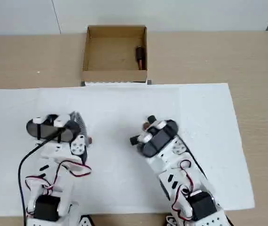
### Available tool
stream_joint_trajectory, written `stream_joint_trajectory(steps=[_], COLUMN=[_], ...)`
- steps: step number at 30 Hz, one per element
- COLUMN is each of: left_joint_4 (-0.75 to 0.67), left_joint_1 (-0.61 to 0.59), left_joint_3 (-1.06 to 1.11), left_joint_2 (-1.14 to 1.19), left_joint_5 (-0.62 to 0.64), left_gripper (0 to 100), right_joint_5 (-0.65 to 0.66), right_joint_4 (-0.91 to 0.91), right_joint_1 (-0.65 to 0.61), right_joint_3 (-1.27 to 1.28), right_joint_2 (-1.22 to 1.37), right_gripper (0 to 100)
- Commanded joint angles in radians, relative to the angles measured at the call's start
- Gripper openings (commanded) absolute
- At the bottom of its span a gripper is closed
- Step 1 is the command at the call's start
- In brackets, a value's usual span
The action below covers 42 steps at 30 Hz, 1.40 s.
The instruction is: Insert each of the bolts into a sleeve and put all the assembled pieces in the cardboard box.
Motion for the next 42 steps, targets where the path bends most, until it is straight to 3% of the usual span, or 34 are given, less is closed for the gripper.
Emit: stream_joint_trajectory(steps=[1,11,18,29,42], left_joint_4=[0.005,0.055,0.083,0.084,0.084], left_joint_1=[-0.058,-0.058,-0.060,-0.058,-0.061], left_joint_3=[0.073,0.170,0.170,0.170,0.170], left_joint_2=[-0.014,-0.014,-0.014,-0.014,-0.014], left_joint_5=[-0.026,-0.029,-0.028,-0.026,-0.026], left_gripper=[1,1,1,1,1], right_joint_5=[-0.077,-0.117,-0.180,-0.172,0.049], right_joint_4=[0.047,0.054,-0.004,-0.213,-0.341], right_joint_1=[0.067,0.085,0.085,0.087,0.087], right_joint_3=[-0.057,-0.212,-0.532,-1.086,-1.711], right_joint_2=[0.007,0.105,0.575,1.297,1.991], right_gripper=[0.4,0.4,0.4,0.4,0.4])
